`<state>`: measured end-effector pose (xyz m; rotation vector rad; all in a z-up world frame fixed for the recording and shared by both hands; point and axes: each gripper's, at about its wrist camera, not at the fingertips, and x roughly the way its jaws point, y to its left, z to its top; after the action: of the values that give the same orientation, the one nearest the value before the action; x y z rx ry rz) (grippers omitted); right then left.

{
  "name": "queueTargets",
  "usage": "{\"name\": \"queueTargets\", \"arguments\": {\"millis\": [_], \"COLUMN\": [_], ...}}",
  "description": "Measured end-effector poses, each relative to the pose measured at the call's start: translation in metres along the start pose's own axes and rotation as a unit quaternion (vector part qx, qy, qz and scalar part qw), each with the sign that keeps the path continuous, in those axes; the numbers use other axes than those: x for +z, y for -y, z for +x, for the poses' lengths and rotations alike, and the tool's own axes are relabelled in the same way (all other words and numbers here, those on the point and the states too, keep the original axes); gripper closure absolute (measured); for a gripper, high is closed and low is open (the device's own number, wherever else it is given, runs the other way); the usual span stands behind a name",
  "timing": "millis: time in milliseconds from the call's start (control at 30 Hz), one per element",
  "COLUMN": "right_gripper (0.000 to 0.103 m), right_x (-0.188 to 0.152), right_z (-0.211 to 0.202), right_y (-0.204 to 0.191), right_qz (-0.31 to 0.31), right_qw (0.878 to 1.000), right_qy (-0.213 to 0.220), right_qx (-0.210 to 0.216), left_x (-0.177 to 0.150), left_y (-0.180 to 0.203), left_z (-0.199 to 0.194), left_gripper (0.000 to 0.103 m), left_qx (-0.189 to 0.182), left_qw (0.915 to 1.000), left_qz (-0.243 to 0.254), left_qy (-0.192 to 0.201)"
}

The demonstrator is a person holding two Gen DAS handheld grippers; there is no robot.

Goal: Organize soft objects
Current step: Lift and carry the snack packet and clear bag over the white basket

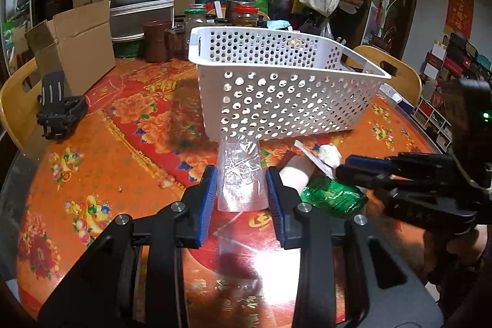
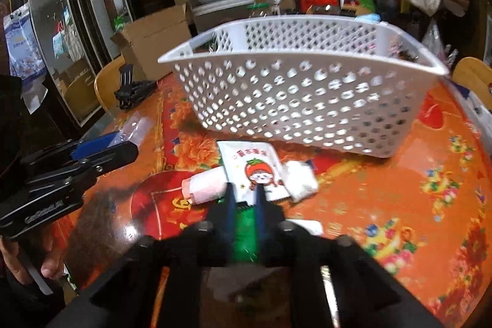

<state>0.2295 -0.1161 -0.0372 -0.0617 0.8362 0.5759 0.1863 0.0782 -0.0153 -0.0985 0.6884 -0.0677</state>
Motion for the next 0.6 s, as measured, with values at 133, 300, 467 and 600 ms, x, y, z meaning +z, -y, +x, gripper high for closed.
{"name": "queueTargets", "arguments": {"millis": [133, 300, 467, 600], "right_gripper": [0.049, 0.044, 0.078, 0.098], "right_x": [0.004, 0.011, 0.014, 0.014], "right_z": [0.006, 0.029, 0.045, 0.038], "right_y": [-0.015, -0.028, -0.023, -0.016], "right_qz": [-0.018, -0.047, -0.042, -0.034], "right_qw": [1.0, 0.998, 0.997, 0.997], "right_qy": [0.014, 0.004, -0.008, 0.003], "right_qx": [-0.008, -0.046, -0.061, -0.067], "left_x": [-0.001, -0.002, -0.005, -0.007], "left_y": [-0.008, -0.014, -0.018, -0.022], "left_z": [0.005, 0.009, 0.01, 0.008], "left_gripper": [0.073, 0.073, 0.073, 0.073], "left_qx": [-0.001, -0.006, -0.007, -0.005], "left_qw": [0.9999, 0.9998, 0.9997, 0.9995], "left_qz": [-0.01, -0.018, -0.024, -0.03], "left_qy": [-0.004, -0.004, -0.006, -0.004]}}
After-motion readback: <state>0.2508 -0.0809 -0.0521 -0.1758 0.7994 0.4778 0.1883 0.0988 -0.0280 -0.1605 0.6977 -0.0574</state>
